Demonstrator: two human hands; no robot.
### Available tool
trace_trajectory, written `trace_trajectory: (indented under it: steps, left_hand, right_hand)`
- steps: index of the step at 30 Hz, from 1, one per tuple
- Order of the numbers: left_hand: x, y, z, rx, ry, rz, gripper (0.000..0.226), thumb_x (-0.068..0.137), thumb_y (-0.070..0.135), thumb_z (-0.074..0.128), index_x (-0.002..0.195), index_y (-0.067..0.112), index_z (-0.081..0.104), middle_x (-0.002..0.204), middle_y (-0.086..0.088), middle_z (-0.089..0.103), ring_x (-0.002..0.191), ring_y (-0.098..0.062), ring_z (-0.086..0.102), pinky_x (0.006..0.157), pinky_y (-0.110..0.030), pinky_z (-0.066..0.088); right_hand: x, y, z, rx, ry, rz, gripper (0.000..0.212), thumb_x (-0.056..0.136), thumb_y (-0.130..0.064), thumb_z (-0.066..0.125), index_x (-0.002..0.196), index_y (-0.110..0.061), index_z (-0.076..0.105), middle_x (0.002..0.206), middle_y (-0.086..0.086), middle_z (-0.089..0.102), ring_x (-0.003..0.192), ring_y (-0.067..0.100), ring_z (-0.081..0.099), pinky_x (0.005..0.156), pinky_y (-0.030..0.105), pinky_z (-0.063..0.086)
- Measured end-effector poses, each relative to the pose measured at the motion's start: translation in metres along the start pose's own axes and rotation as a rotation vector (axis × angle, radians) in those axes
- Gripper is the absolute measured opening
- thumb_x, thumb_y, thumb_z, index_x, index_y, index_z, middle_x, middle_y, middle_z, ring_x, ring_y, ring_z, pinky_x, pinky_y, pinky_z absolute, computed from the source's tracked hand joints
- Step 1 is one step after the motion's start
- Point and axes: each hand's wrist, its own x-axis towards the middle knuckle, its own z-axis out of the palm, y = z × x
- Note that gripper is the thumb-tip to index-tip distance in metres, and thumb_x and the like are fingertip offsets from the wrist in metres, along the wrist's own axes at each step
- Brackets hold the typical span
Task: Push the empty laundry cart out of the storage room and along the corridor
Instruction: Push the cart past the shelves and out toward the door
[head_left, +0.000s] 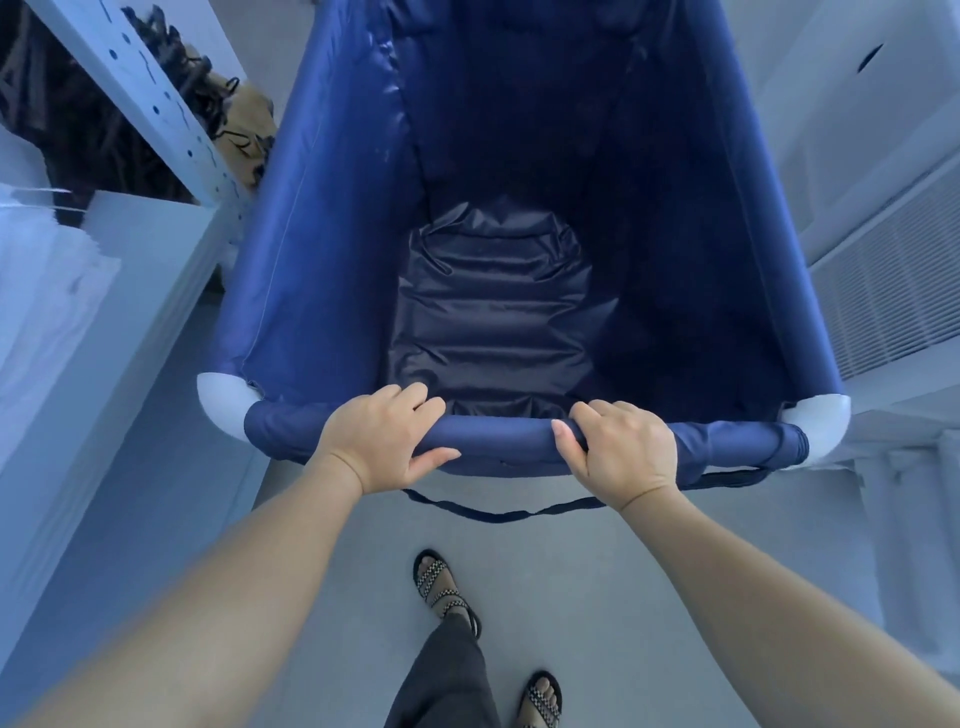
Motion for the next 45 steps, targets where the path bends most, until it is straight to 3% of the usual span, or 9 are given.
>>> trace_trajectory:
  steps: [10, 19, 30, 37, 45]
  left_hand:
    - [0.078, -0.072, 0.003, -0.03, 0.015, 0.103, 0.043, 0.066, 0.05, 0.073, 0.074, 0.01, 0.057, 0.065, -0.004, 0.052, 0.046, -0.022, 0.045, 0.032, -0.024, 0.032]
    - [0.112, -0.096, 0.006, -0.027, -0.013, 0.137, 0.042, 0.068, 0.051, 0.069, 0.073, 0.011, 0.056, 0.064, -0.002, 0.051, 0.047, -0.021, 0.044, 0.033, -0.023, 0.027]
    - [0.168, -0.106, 0.007, -0.027, -0.02, 0.062, 0.042, 0.069, 0.051, 0.069, 0.075, 0.012, 0.056, 0.065, -0.002, 0.051, 0.047, -0.02, 0.044, 0.035, -0.022, 0.024]
    - [0.228, -0.123, 0.008, -0.02, -0.023, -0.017, 0.041, 0.069, 0.05, 0.07, 0.074, 0.012, 0.055, 0.066, -0.001, 0.05, 0.048, -0.02, 0.043, 0.036, -0.023, 0.023]
    - [0.286, -0.143, 0.011, -0.015, -0.039, -0.099, 0.041, 0.066, 0.049, 0.073, 0.072, 0.012, 0.056, 0.064, -0.001, 0.049, 0.045, -0.02, 0.043, 0.037, -0.019, 0.022]
  right_hand:
    - [0.077, 0.0, 0.016, -0.037, -0.002, 0.108, 0.049, 0.087, -0.044, 0.034, 0.057, -0.013, 0.056, 0.046, 0.0, 0.049, 0.042, 0.023, 0.045, 0.043, 0.026, 0.026]
    - [0.107, 0.005, 0.023, -0.052, 0.04, 0.13, 0.047, 0.085, -0.043, 0.037, 0.055, -0.012, 0.056, 0.045, 0.001, 0.049, 0.041, 0.024, 0.045, 0.044, 0.026, 0.026]
    - [0.17, 0.048, 0.035, -0.05, 0.045, 0.058, 0.047, 0.085, -0.043, 0.037, 0.056, -0.013, 0.056, 0.046, 0.001, 0.047, 0.041, 0.024, 0.044, 0.045, 0.025, 0.023]
    - [0.241, 0.087, 0.044, 0.014, 0.013, -0.014, 0.048, 0.086, -0.042, 0.036, 0.057, -0.011, 0.058, 0.046, 0.002, 0.049, 0.042, 0.025, 0.045, 0.041, 0.027, 0.032]
    - [0.311, 0.118, 0.055, 0.042, 0.001, -0.071, 0.048, 0.086, -0.042, 0.036, 0.056, -0.011, 0.056, 0.046, 0.003, 0.048, 0.041, 0.025, 0.044, 0.043, 0.026, 0.028]
